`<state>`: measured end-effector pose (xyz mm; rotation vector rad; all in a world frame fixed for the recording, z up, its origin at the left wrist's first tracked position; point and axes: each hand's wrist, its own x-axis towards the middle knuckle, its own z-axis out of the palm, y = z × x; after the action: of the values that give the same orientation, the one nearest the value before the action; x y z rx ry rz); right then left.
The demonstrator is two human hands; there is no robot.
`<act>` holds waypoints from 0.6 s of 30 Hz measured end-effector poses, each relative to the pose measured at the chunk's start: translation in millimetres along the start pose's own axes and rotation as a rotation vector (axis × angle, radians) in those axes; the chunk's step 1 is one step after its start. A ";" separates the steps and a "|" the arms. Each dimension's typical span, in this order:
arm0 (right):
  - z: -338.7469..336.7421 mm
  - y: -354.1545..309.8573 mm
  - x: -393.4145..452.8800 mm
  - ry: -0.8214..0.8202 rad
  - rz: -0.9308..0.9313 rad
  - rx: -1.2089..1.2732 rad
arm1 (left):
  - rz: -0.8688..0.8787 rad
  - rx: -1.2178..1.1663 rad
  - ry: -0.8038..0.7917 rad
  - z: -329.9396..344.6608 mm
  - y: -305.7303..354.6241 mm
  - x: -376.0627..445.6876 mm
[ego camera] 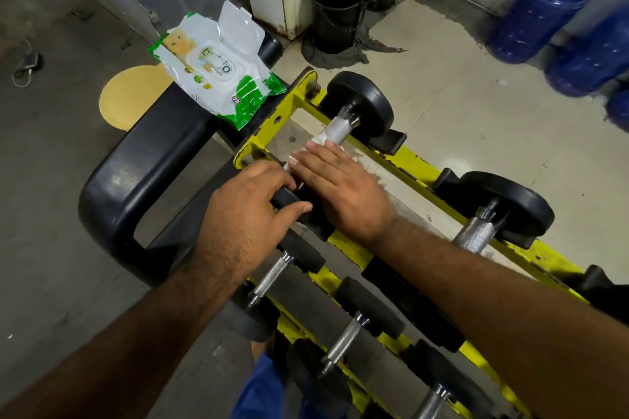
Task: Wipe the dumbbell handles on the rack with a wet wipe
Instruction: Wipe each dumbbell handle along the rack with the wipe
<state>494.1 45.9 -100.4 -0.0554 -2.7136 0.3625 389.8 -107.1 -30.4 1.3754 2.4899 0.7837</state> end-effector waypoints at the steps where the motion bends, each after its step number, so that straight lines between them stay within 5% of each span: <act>1: -5.0 8.6 -0.4 -0.018 -0.033 -0.015 | 0.001 0.001 0.001 -0.3 0.3 -0.7; 5: -12.9 29.2 6.4 0.128 0.217 -0.117 | 0.001 0.005 -0.017 -0.7 -1.3 0.6; 10: -1.8 -1.5 -2.4 -0.063 -0.083 -0.024 | 0.009 0.030 -0.074 -7.3 -0.9 4.1; 15: -10.7 20.2 5.7 0.103 0.200 -0.134 | 0.017 0.012 -0.062 -6.4 -0.9 1.3; 18: 3.1 -3.4 -2.7 -0.026 -0.045 -0.048 | 0.035 0.024 -0.057 -4.4 -0.7 -1.0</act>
<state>495.5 41.7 -103.3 -0.0032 -2.7441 0.2866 388.1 -109.7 -27.2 1.4325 2.4459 0.7129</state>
